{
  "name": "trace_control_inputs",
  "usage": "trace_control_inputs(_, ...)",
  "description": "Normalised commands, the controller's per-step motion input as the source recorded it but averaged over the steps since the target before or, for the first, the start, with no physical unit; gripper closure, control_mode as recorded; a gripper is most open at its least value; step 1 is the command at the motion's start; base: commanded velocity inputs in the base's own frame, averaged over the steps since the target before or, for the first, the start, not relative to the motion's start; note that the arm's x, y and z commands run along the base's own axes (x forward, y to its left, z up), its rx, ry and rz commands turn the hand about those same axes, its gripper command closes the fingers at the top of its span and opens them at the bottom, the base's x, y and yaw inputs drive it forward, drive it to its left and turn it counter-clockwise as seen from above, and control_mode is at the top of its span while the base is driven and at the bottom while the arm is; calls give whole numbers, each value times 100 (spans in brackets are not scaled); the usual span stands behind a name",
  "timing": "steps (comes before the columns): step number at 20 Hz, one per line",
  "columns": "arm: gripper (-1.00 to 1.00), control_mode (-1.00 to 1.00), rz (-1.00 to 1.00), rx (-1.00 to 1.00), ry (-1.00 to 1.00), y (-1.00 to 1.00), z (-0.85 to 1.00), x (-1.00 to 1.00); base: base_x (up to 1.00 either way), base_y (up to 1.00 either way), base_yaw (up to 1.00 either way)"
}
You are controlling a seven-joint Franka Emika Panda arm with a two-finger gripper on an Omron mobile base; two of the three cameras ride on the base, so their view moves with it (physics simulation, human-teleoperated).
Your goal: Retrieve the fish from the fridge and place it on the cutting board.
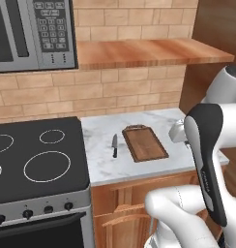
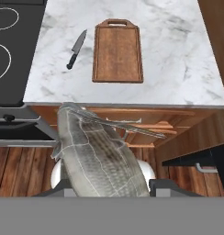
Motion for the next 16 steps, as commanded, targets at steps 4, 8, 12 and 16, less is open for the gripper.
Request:
trace_control_inputs(4,100,100,0,0,0,0,0,0,21,0,0)
trace_control_inputs(8,100,100,0,0,0,0,0,0,25,0,0)
trace_control_inputs(12,100,100,0,0,0,0,0,0,36,0,0)
trace_control_inputs(16,100,100,0,0,0,0,0,0,31,0,0)
